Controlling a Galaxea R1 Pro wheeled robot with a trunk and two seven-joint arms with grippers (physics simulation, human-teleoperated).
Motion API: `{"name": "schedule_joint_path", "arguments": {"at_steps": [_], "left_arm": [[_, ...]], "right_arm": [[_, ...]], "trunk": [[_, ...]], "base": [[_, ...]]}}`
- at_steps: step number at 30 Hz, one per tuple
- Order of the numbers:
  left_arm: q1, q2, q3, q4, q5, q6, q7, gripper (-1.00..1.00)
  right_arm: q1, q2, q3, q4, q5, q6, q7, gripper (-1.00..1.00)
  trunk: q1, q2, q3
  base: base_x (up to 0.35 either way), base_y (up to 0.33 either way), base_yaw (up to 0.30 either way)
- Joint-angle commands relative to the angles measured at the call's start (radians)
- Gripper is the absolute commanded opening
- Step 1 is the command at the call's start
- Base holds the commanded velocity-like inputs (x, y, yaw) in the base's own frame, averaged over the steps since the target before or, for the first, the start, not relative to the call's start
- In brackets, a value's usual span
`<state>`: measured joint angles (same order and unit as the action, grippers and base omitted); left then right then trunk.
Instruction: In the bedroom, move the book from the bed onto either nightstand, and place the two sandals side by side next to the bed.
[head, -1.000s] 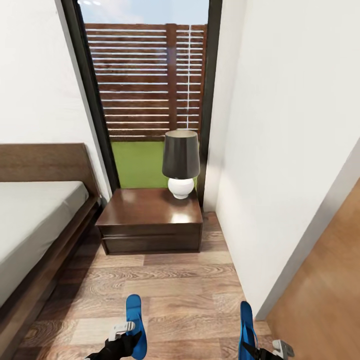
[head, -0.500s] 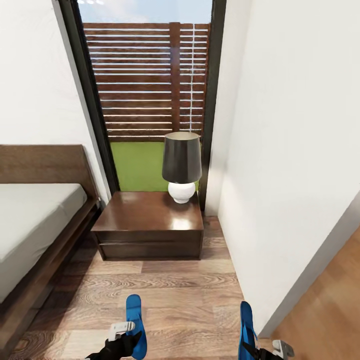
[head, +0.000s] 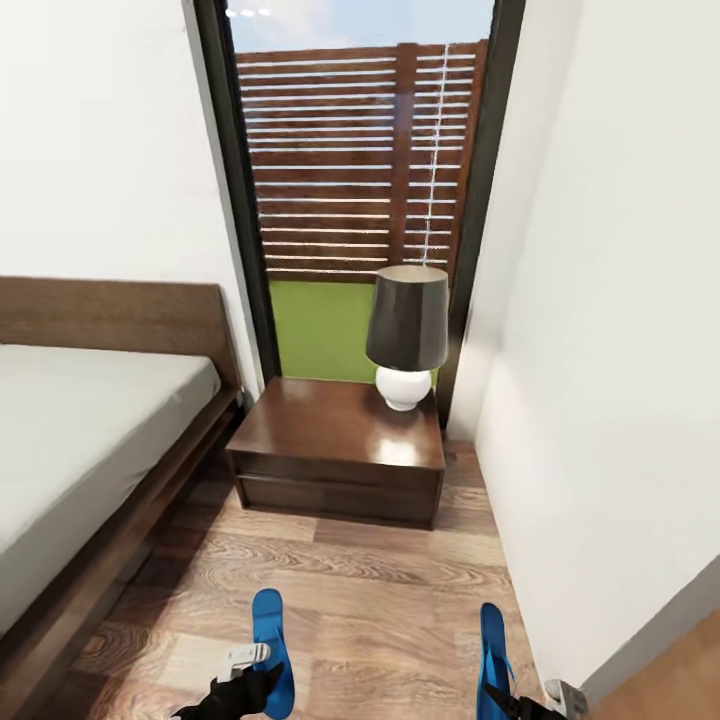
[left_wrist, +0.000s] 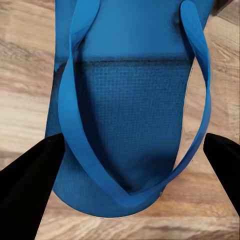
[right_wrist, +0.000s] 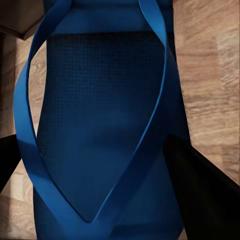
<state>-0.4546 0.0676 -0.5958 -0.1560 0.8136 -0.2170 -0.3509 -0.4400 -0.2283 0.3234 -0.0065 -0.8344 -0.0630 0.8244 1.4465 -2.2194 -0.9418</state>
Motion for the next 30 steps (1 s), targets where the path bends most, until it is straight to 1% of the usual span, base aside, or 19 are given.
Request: {"name": "schedule_joint_path", "arguments": {"at_steps": [1,17,25,30], "left_arm": [[-0.001,0.001,-0.008,0.001,0.009,-0.004,-0.002,-1.00],[-0.001,0.001,-0.007,0.001,0.009,-0.004,-0.002,-1.00],[-0.001,0.001,-0.007,0.001,0.009,-0.004,-0.001,-1.00],[-0.001,0.001,-0.007,0.001,0.009,-0.004,-0.002,-1.00]], "right_arm": [[0.000,0.000,0.008,0.000,-0.005,-0.006,0.001,-1.00],[0.000,0.000,0.008,0.000,-0.005,-0.006,0.001,-1.00],[0.000,0.000,0.008,0.000,-0.005,-0.006,0.001,-1.00],[0.000,0.000,0.008,0.000,-0.005,-0.006,0.001,-1.00]], "trunk": [[0.000,0.000,-0.001],[0.000,0.000,-0.001],[0.000,0.000,-0.001],[0.000,0.000,-0.001]], "base": [[0.070,-0.071,0.289],[0.011,-0.008,0.289],[0.162,-0.122,0.289],[0.027,-0.023,0.289]]}}
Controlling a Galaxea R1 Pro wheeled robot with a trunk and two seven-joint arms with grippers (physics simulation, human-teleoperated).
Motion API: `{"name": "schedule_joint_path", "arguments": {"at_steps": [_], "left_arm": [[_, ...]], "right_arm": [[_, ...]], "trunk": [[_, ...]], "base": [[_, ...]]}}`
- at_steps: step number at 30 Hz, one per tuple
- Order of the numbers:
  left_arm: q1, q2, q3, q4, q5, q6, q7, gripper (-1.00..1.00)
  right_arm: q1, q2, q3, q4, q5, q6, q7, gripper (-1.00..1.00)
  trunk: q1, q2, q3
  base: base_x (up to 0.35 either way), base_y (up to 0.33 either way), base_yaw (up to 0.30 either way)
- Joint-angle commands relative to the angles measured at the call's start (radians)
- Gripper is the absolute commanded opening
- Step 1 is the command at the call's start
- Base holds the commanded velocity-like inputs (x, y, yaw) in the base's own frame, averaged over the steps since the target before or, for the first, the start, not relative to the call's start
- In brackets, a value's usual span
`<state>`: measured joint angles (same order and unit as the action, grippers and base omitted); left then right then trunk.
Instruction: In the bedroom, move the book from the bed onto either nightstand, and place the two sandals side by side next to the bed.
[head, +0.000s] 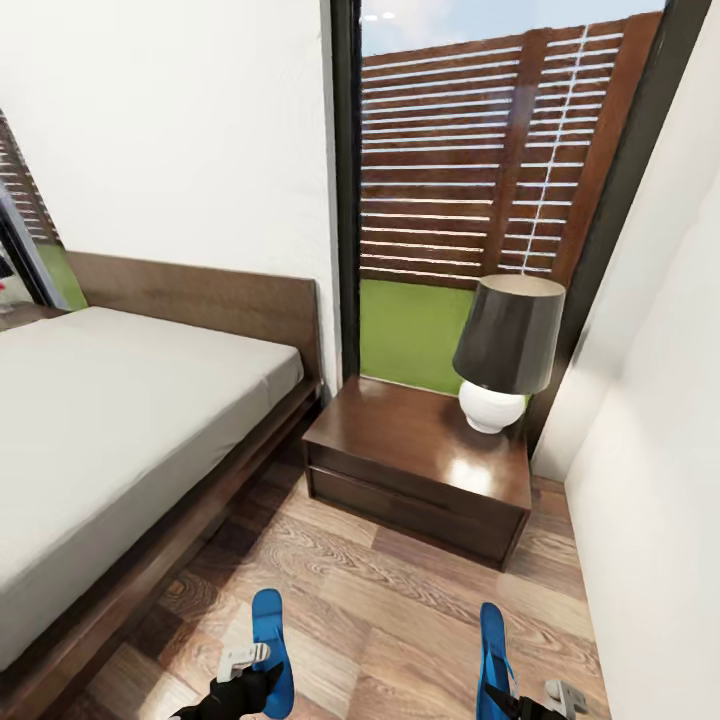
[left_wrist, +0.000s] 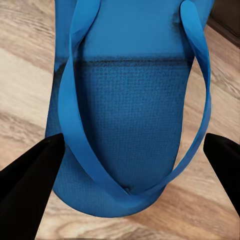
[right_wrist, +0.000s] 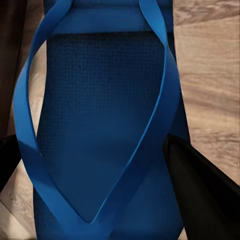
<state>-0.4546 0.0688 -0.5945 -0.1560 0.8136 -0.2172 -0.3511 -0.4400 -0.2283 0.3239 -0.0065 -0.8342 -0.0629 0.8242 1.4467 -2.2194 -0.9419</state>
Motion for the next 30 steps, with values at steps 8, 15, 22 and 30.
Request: {"name": "schedule_joint_path", "arguments": {"at_steps": [8,15,22,30], "left_arm": [[-0.001,0.000,-0.008,0.001,0.009,-0.004,-0.002,-1.00],[-0.001,0.000,-0.008,0.001,0.009,-0.004,-0.002,-1.00],[-0.001,-0.001,-0.010,0.001,0.009,-0.004,-0.002,-1.00],[-0.001,-0.001,-0.010,0.001,0.009,-0.004,-0.002,-1.00]], "right_arm": [[0.000,0.000,0.007,0.000,-0.005,-0.006,0.001,-1.00],[0.000,0.000,0.007,0.000,-0.005,-0.006,0.000,-1.00],[0.000,0.000,0.007,0.000,-0.005,-0.006,0.000,-1.00],[0.000,0.000,0.007,0.000,-0.005,-0.006,-0.002,-1.00]], "trunk": [[0.000,0.000,-0.001],[0.000,0.000,-0.001],[0.000,0.000,-0.001],[0.000,0.000,-0.001]], "base": [[0.002,-0.002,0.289],[0.000,0.000,0.289],[0.000,0.000,0.289],[0.079,-0.072,0.289]]}}
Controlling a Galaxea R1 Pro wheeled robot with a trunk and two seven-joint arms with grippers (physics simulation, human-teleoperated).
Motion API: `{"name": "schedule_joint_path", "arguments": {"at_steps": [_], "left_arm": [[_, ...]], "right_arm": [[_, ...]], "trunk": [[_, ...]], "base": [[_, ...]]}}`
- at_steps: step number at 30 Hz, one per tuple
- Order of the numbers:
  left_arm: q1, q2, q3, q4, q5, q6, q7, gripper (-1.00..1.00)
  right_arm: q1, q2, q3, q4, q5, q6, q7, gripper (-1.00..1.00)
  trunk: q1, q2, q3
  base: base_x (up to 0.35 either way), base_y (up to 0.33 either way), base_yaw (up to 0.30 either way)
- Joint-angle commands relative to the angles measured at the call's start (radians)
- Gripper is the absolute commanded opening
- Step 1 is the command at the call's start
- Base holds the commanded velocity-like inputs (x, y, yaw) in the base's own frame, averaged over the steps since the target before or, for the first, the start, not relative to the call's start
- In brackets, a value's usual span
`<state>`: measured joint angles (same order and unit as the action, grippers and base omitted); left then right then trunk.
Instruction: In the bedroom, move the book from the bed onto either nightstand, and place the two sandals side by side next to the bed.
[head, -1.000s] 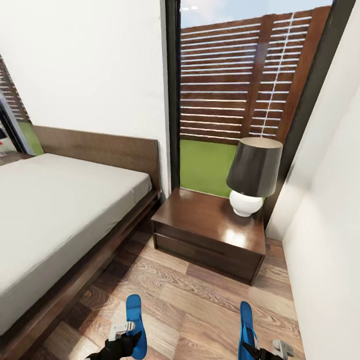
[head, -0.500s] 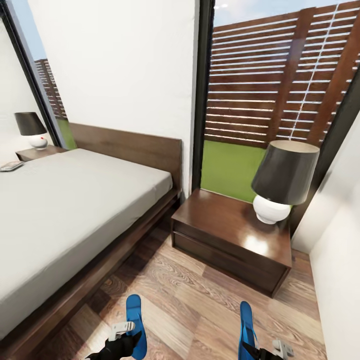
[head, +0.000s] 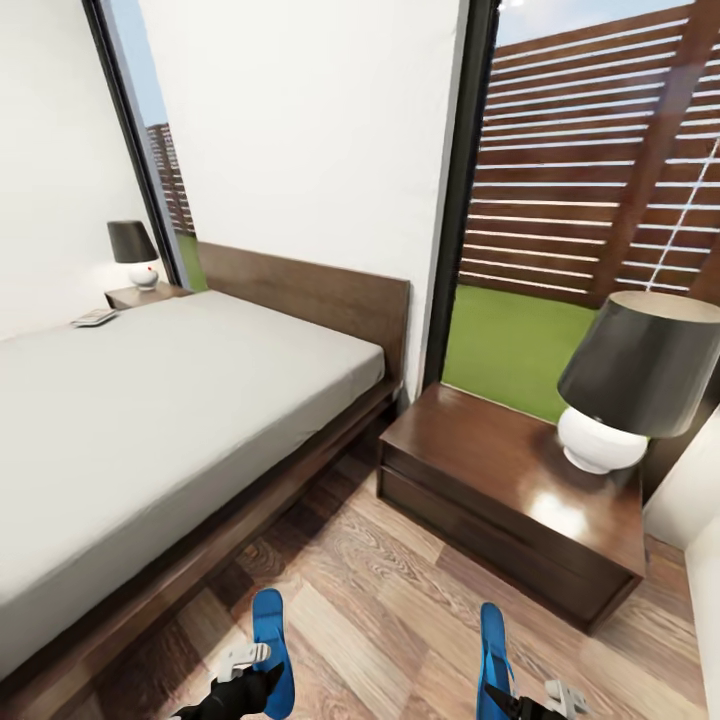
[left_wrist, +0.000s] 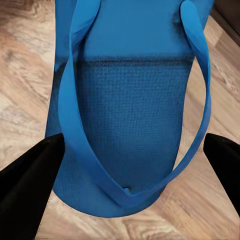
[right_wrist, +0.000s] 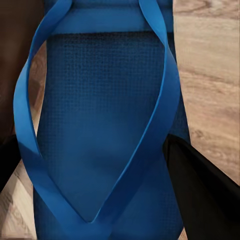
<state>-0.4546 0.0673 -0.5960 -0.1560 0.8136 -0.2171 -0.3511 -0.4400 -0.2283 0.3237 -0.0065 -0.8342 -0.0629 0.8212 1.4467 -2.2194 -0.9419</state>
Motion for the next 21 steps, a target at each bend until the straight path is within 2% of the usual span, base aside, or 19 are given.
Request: {"name": "schedule_joint_path", "arguments": {"at_steps": [1,21], "left_arm": [[-0.001,0.000,-0.008,0.001,0.009,-0.004,-0.002,-1.00],[-0.001,0.000,-0.008,0.001,0.009,-0.004,-0.002,-1.00]], "right_arm": [[0.000,0.000,0.008,0.000,-0.005,-0.006,0.001,-1.00],[0.000,0.000,0.008,0.000,-0.005,-0.006,0.001,-1.00]], "trunk": [[0.000,0.000,-0.001],[0.000,0.000,-0.002]], "base": [[0.012,-0.011,0.289],[0.001,-0.001,0.289]]}}
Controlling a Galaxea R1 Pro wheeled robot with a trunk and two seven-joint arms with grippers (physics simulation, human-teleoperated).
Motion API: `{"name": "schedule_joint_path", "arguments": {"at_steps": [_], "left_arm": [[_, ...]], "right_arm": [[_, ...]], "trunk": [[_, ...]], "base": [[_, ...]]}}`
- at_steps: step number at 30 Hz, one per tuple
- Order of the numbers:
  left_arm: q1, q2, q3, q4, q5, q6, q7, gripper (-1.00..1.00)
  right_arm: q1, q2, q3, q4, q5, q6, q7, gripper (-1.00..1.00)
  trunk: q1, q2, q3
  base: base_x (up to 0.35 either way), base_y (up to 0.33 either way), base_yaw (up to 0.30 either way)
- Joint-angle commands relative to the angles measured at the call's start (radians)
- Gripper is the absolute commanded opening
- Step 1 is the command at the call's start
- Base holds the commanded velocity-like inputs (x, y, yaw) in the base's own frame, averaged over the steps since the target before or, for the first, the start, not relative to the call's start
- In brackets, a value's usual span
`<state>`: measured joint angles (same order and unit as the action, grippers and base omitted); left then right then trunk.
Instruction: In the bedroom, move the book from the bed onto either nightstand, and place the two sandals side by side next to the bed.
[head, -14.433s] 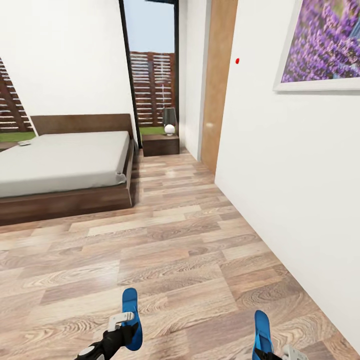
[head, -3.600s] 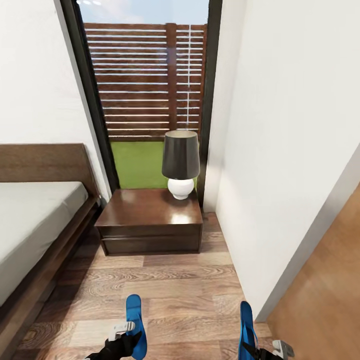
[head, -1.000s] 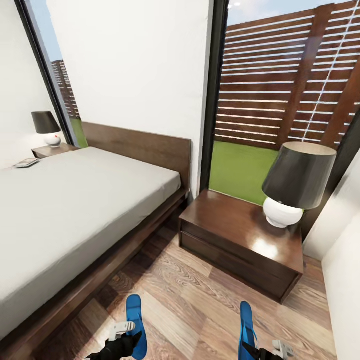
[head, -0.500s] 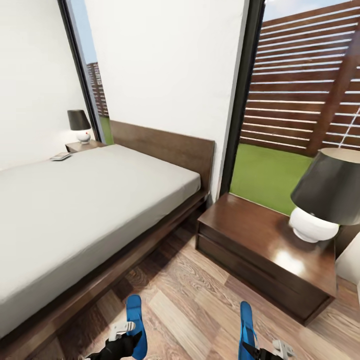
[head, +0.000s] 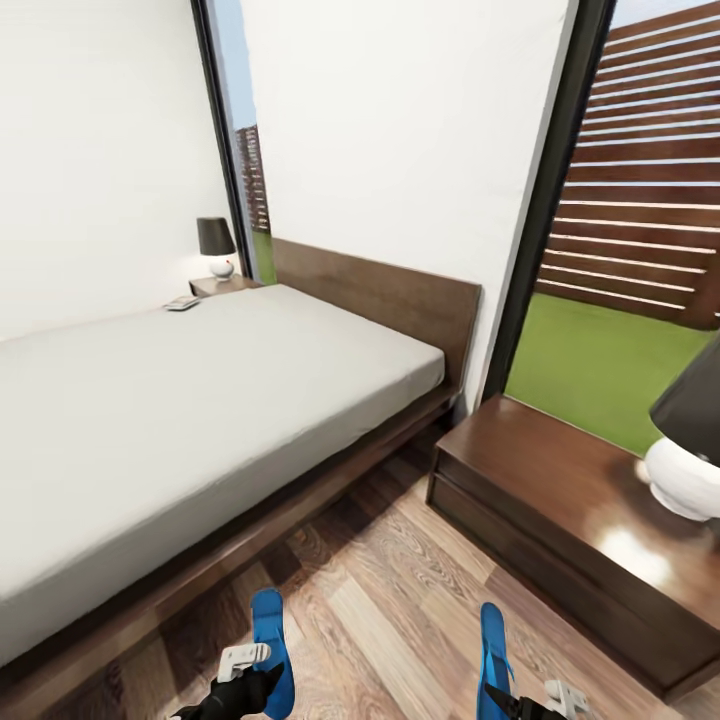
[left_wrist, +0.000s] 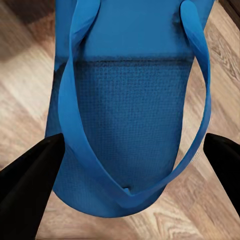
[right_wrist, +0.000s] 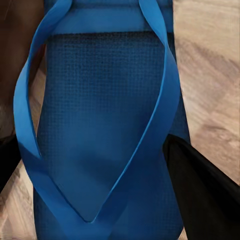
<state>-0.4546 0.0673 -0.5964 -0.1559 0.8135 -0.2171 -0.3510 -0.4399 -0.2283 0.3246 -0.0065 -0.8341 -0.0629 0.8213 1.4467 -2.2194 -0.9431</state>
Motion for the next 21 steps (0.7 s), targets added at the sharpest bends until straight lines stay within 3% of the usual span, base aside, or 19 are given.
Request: {"name": "schedule_joint_path", "arguments": {"at_steps": [1,21], "left_arm": [[-0.001,0.000,-0.008,0.001,0.009,-0.004,-0.002,-1.00],[-0.001,0.000,-0.008,0.001,0.009,-0.004,-0.002,-1.00]], "right_arm": [[0.000,0.000,0.007,0.000,-0.005,-0.006,0.001,-1.00],[0.000,0.000,0.007,0.000,-0.005,-0.006,0.001,-1.00]], "trunk": [[0.000,0.000,-0.001],[0.000,0.000,-0.010]], "base": [[0.000,0.000,0.289],[0.000,0.000,0.289]]}}
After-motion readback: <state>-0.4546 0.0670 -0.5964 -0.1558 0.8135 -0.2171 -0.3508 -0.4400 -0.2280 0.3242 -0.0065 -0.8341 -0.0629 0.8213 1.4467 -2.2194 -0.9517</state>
